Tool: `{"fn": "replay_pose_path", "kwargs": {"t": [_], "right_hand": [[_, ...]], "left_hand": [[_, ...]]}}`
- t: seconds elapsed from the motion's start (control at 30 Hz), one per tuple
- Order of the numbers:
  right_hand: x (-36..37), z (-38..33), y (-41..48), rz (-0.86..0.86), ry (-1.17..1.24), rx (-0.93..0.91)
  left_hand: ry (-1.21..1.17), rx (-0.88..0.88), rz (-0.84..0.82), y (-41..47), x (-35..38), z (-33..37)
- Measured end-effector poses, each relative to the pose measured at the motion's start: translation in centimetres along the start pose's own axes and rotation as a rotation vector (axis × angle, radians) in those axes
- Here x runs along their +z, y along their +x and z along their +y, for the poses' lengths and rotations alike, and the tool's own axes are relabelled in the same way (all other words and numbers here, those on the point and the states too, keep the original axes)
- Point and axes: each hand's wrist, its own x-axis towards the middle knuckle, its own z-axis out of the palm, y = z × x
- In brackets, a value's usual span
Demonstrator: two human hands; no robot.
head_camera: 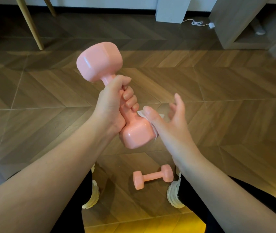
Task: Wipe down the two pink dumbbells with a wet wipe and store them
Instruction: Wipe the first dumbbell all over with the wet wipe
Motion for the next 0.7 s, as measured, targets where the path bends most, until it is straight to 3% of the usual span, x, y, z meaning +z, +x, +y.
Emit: {"fn": "replay_pose_path", "kwargs": {"t": [0.13,0.27,0.37,0.57,0.7], "right_hand": [[-0.7,0.1,-0.4,-0.007,-0.19,-0.444],[-2.3,-0.3,-0.4,-0.313,-0.272,-0.521],[-3.3,0.2,-0.1,-0.496,-0.533,-0.638],[-0.9,1.9,0.7,-0.386,-0.773,-0.72],[-1.4,2.1,0.3,-0.206,-0.703,-0.855]], "left_hand": [[0.023,0.0,0.021,0.0,-0.2,-0.2],[0.054,-0.037,0.035,0.1,-0.7,0.3],[0.087,-0.058,0.037,0.2,-1.2,0.5],[0.133,-0.094,0.007,-0.5,-0.9,-0.5],[0.131,-0.078,-0.013,-0.4,-0.6,-0.1]]}}
